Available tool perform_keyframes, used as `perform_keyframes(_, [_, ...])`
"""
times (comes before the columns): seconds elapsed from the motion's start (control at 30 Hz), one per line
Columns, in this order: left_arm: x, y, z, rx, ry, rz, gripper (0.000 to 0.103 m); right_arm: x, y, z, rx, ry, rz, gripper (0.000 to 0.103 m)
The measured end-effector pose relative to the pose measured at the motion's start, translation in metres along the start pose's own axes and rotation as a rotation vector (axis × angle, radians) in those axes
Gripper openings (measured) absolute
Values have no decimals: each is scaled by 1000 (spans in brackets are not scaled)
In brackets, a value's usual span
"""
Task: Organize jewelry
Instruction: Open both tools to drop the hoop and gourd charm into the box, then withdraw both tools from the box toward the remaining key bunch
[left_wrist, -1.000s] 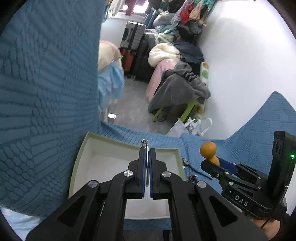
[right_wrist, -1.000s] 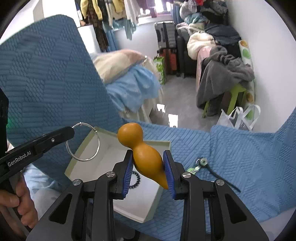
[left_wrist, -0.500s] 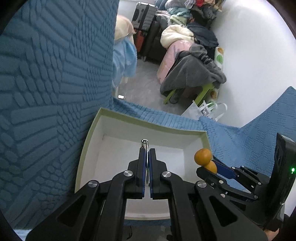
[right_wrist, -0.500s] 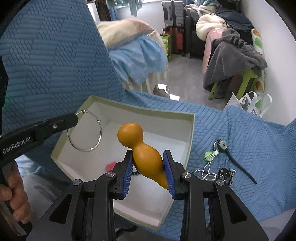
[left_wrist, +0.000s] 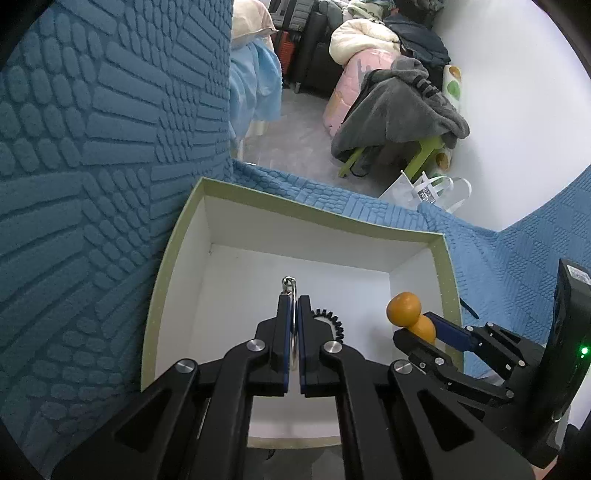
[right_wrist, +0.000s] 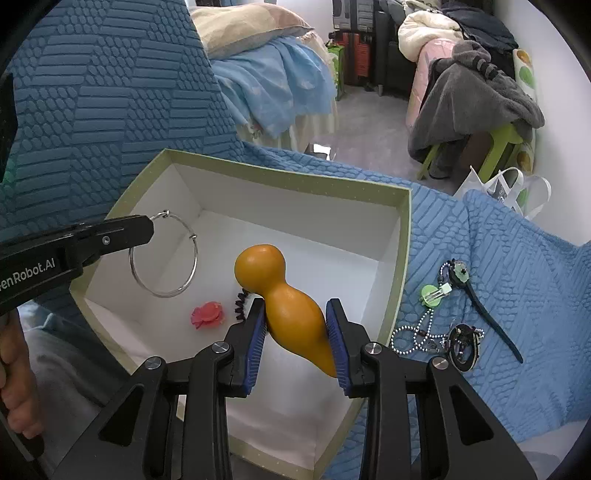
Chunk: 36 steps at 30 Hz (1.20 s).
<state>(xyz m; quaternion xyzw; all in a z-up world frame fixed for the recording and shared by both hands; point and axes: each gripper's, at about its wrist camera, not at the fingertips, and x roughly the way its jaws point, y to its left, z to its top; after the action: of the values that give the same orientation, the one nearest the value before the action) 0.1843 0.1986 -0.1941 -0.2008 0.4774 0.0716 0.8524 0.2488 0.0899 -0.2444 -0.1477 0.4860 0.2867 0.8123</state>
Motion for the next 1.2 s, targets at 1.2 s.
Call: perform_keyframes(1.2, [-131,-65,1,45,-318,-28,39,-153,-33,9,36,-358,6,41])
